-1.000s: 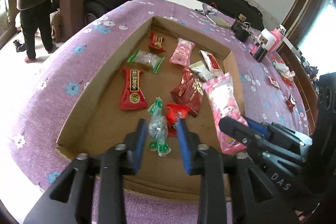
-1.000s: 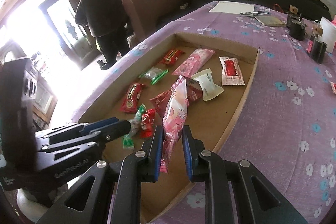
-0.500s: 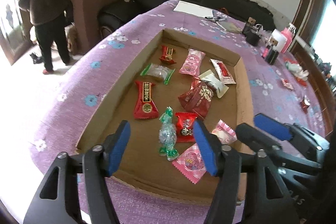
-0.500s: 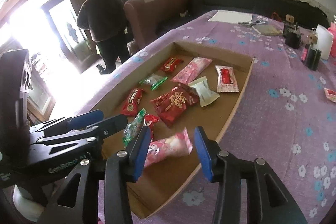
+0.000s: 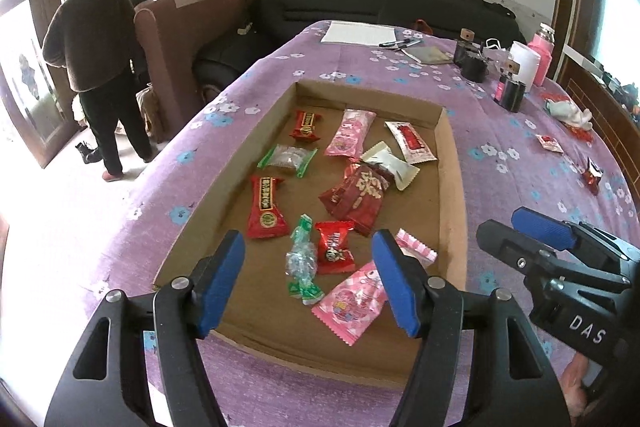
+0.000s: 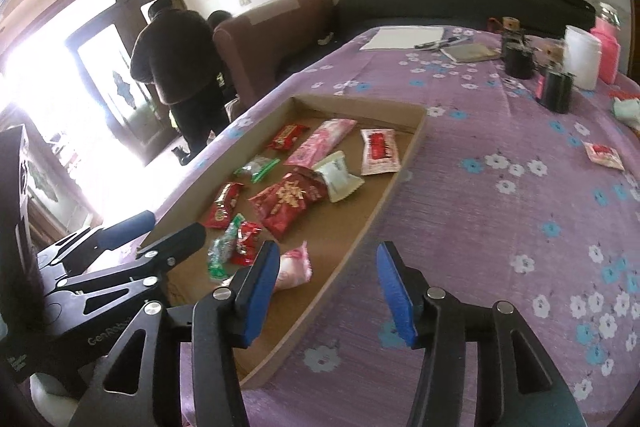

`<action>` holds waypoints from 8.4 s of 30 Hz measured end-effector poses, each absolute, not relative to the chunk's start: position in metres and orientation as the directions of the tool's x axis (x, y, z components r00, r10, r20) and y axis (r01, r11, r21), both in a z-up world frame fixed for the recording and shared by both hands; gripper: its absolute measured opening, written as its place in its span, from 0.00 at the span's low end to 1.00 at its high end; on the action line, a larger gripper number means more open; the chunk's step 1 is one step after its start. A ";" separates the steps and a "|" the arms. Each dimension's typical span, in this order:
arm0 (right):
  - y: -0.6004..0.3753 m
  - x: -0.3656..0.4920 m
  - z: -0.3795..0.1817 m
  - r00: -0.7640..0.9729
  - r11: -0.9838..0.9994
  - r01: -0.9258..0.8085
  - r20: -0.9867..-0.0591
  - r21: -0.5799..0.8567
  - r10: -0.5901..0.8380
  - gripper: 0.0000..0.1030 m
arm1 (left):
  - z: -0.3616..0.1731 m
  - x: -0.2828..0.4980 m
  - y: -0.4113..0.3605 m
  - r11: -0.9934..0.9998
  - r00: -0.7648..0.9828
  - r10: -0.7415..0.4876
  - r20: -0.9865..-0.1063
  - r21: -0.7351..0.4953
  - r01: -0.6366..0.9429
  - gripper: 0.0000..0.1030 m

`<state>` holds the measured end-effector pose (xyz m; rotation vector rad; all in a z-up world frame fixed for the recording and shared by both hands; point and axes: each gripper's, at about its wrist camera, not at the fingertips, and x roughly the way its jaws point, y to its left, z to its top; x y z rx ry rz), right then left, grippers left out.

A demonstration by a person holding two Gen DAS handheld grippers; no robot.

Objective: Organize snacks
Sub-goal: 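Move both grippers back toward the red snack bag and white-and-red packet, then grasp the red 'You' snack bag with the right gripper while the left grasps the white-and-red packet, then carry the white-and-red packet and red snack bag over the box, then lower both snacks into the box and open both grippers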

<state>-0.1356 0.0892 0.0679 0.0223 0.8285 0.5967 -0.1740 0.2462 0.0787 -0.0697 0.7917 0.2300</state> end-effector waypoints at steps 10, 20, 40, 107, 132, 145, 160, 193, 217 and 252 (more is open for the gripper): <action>0.049 -0.134 0.066 0.558 0.871 -0.426 -0.686 0.245 0.466 0.53 | 0.096 -0.165 0.219 0.991 0.689 0.040 -0.724 -0.059 -0.120 0.64; -0.071 -0.109 0.076 0.667 0.968 -0.157 -0.701 0.197 0.251 0.54 | 0.089 -0.135 0.150 0.865 0.544 -0.489 -0.682 -0.457 0.206 0.82; -0.238 -0.014 0.058 0.690 0.880 0.322 -0.723 0.349 0.035 0.54 | 0.023 -0.107 0.056 0.960 0.486 -0.232 -0.842 -0.118 0.254 0.81; -0.224 0.011 0.032 0.619 0.936 0.297 -0.785 0.190 -0.037 0.46 | 0.026 0.103 -0.082 0.842 0.485 -0.277 -0.830 0.033 0.538 0.72; -0.226 0.005 0.034 0.615 0.931 0.309 -0.788 0.193 -0.040 0.44 | 0.030 0.078 -0.110 0.805 0.532 -0.265 -0.804 0.119 0.581 0.44; -0.225 0.000 0.039 0.635 0.932 0.319 -0.769 0.175 -0.073 0.42 | 0.032 0.081 -0.110 0.816 0.490 -0.309 -0.815 0.037 0.576 0.27; -0.219 -0.005 0.047 0.673 0.941 0.287 -0.737 0.178 -0.066 0.42 | 0.073 0.027 -0.066 0.851 0.539 -0.336 -0.772 -0.004 0.526 0.27; -0.100 -0.089 0.068 0.694 0.995 -0.014 -0.716 0.096 0.078 0.41 | 0.070 -0.097 0.093 0.932 0.599 -0.360 -0.716 -0.252 0.260 0.27; 0.003 -0.145 0.086 0.691 0.970 -0.233 -0.690 0.069 0.215 0.41 | 0.094 -0.152 0.172 0.973 0.716 -0.214 -0.665 -0.207 0.099 0.27; 0.136 -0.163 0.102 0.652 0.881 -0.472 -0.674 -0.004 0.347 0.41 | 0.084 -0.178 0.283 0.970 0.750 -0.026 -0.661 -0.198 -0.141 0.27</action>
